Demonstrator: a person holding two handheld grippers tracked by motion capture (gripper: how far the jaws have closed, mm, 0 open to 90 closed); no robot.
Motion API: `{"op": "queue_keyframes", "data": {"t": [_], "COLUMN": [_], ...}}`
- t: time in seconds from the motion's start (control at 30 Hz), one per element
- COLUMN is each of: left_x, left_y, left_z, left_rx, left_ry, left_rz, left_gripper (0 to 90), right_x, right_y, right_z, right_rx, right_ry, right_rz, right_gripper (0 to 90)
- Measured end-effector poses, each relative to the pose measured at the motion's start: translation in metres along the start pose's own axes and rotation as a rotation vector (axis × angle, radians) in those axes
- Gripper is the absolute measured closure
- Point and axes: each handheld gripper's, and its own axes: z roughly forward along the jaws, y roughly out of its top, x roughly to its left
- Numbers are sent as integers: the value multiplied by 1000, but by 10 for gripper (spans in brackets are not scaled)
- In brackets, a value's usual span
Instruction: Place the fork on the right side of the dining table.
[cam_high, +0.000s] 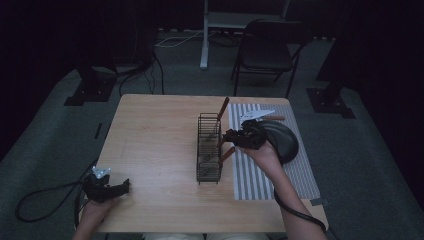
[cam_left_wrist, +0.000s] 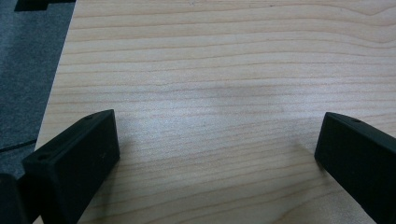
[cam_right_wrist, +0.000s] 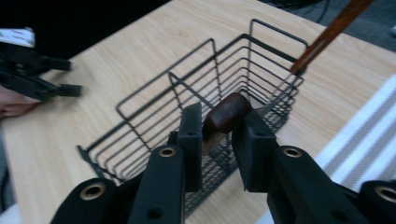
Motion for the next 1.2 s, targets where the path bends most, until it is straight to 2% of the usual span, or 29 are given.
{"op": "queue_keyframes", "data": {"t": [0.5,0.67,0.93,1.2], "left_x": [0,0,0,0], "left_y": [0,0,0,0], "left_z": [0,0,0,0], "left_rx": [0,0,1,1], "left_ry": [0,0,0,0], "left_rz": [0,0,0,0], "left_gripper": [0,0,1,0], "right_x": [9,14,20,25], "right_y": [6,11,18,27], "right_z": [-3,-9,-25,-51], "right_rx": [-33,-41,-76,-133], "right_ry": [2,-3,1,2], "right_rz": [-23,-46,-60,-68], "right_gripper": [757,758,759,759]}}
